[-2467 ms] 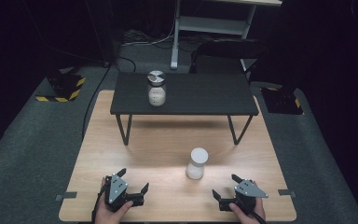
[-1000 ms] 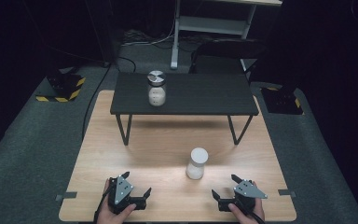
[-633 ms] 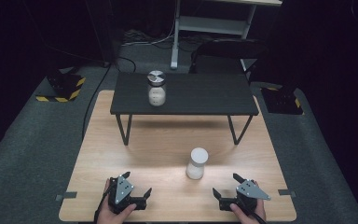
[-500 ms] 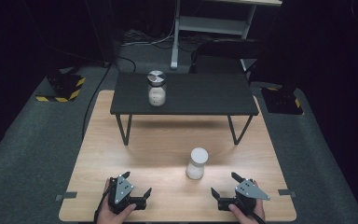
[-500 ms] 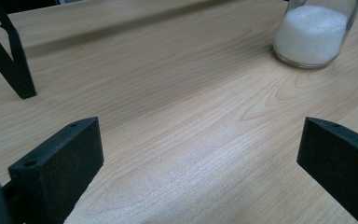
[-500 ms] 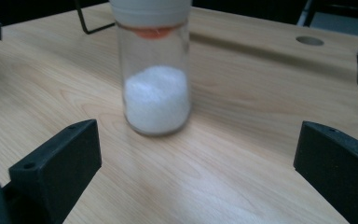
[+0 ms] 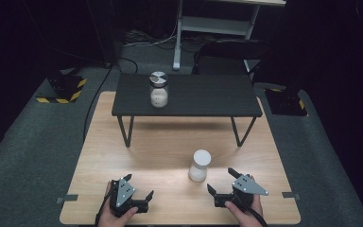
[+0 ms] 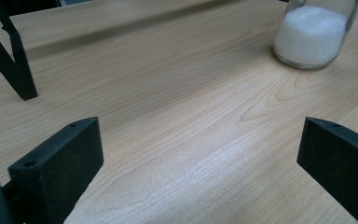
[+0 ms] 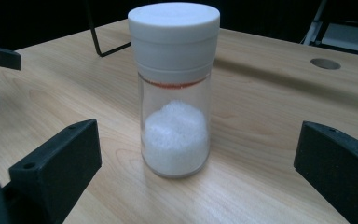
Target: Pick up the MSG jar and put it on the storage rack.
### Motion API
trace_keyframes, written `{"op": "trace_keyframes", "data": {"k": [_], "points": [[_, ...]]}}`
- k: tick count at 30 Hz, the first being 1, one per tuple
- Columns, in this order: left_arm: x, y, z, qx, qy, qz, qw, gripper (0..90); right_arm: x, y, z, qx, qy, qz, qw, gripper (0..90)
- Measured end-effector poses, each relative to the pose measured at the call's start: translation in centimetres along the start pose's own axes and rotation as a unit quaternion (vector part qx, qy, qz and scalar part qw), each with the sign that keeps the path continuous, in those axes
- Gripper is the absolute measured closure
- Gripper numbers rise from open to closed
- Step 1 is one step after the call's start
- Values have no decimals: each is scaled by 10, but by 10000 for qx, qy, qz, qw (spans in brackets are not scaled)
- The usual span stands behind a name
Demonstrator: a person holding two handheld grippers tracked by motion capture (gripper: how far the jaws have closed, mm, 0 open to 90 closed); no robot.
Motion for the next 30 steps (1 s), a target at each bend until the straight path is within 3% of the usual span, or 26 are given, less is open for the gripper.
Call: {"op": "trace_keyframes", "data": {"k": [23, 30], "points": [[-1, 0, 2, -65, -46, -29, 10000, 3, 32, 44, 20, 0, 85, -146, 9999, 5], [-1, -1, 1, -79, -9, -20, 10000, 3, 34, 51, 22, -50, 129, -279, 9995, 124]]}}
Point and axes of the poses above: each handheld gripper's, and its own axes: y roughly forward along the jaws, x roughly out of its top, z roughly to its left, the point moved 5 cm from there along y, roughly forward along the jaws, and after that the axes turned 12 degrees about z, right-handed, at the moved point
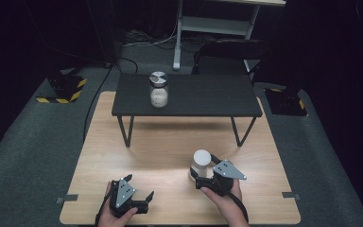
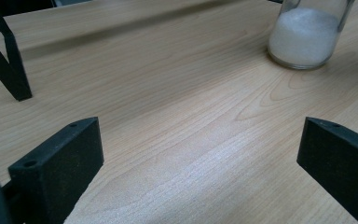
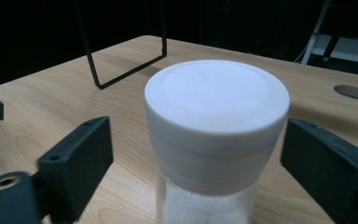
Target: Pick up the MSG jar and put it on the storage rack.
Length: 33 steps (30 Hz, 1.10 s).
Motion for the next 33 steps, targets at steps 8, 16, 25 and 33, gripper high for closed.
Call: {"op": "trace_keyframes", "data": {"k": [8, 16, 25, 33], "points": [[0, 0, -2, 19, 51, -14, 10000, 3, -5, 4, 0, -47, 111, -138, 9998, 290], [0, 0, -1, 2, 96, 7, 10000, 3, -9, 6, 0, -91, 165, -232, 9996, 338], [1, 0, -2, 9, 150, 17, 9999, 3, -8, 6, 0, -85, 202, -221, 9995, 340], [0, 0, -1, -6, 141, 11, 9999, 3, -4, 0, 0, -130, 199, -256, 9994, 340]]}}
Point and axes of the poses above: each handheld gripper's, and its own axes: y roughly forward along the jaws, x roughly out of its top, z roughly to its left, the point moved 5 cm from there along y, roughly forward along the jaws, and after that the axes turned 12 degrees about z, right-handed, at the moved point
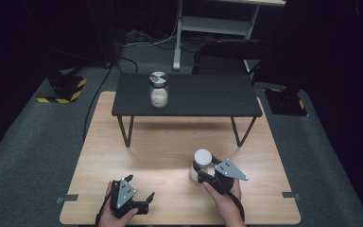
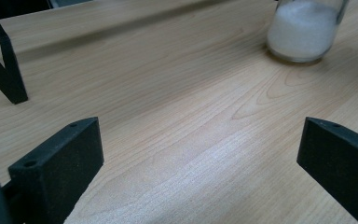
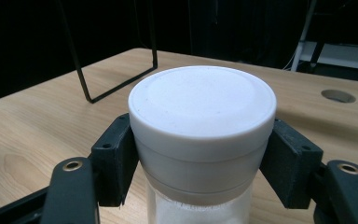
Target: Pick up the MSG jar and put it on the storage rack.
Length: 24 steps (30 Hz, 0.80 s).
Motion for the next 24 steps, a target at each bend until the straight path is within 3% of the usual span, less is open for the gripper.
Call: {"op": "trace_keyframes", "data": {"k": [7, 13, 24], "points": [[0, 0, 1, -18, -28, 0, 10000, 3, 13, -15, 2, -89, -89, -144, 9998, 339], [0, 0, 2, -51, -75, -13, 10000, 3, 20, -22, -2, -102, -34, -122, 9999, 339], [-1, 0, 3, -82, -73, -14, 9999, 3, 43, -42, -1, -265, -50, -319, 9991, 340]]}}
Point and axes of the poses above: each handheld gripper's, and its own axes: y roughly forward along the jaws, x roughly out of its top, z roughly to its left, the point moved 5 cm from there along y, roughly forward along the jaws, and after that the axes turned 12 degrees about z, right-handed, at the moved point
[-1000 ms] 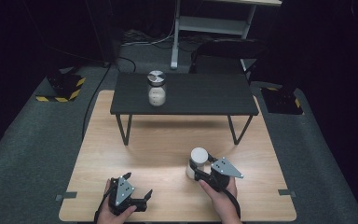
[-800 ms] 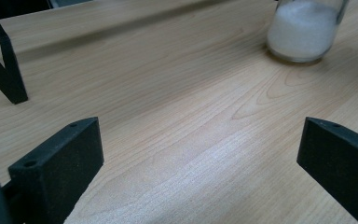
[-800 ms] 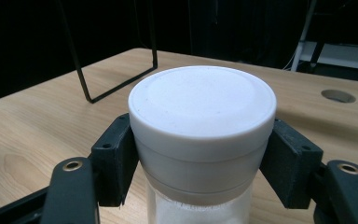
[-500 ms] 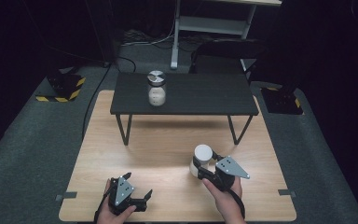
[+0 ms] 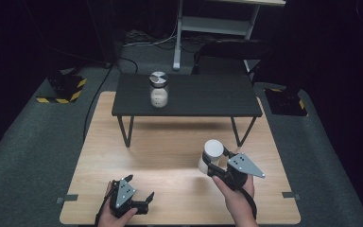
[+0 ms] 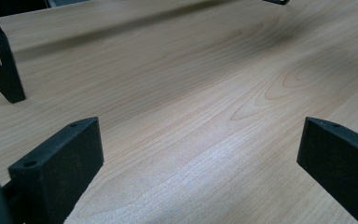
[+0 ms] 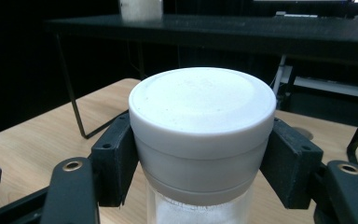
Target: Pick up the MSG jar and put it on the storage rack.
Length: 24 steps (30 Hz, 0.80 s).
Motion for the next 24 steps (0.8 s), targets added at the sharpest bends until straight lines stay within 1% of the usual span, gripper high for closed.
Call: {"op": "trace_keyframes", "data": {"k": [3, 4, 9, 12, 13, 14, 16, 20, 22, 24], "points": [[0, 0, 0, -9, -11, -4, 10000, 3, 4, -2, 0, -2, 9, -31, 10000, 340], [0, 0, 0, -11, -12, -6, 10000, 3, 8, -5, 0, -25, 9, -48, 10000, 340], [0, 0, 1, -21, 1, -4, 10000, 3, 15, -8, 0, -77, 20, -93, 9999, 339], [0, 0, 1, -31, -1, 0, 10000, 3, 24, -13, -1, -79, 75, -146, 9998, 339], [0, 0, 1, -45, -30, -4, 10000, 3, 26, -14, -1, -92, 58, -158, 9998, 339], [0, 0, 1, -45, -30, -4, 10000, 3, 26, -14, -1, -92, 58, -158, 9998, 339], [0, 0, 1, -47, -34, -1, 10000, 3, 33, -18, -1, -128, 57, -206, 9997, 339], [0, 1, 1, -54, -31, 1, 10000, 3, 40, -21, -2, -125, 90, -245, 9996, 339], [0, 0, 1, -54, -23, 0, 10000, 3, 46, -23, -3, -174, 70, -285, 9994, 339], [0, 0, 1, -52, -23, -5, 10000, 3, 48, -23, -3, -196, 57, -310, 9993, 339]]}}
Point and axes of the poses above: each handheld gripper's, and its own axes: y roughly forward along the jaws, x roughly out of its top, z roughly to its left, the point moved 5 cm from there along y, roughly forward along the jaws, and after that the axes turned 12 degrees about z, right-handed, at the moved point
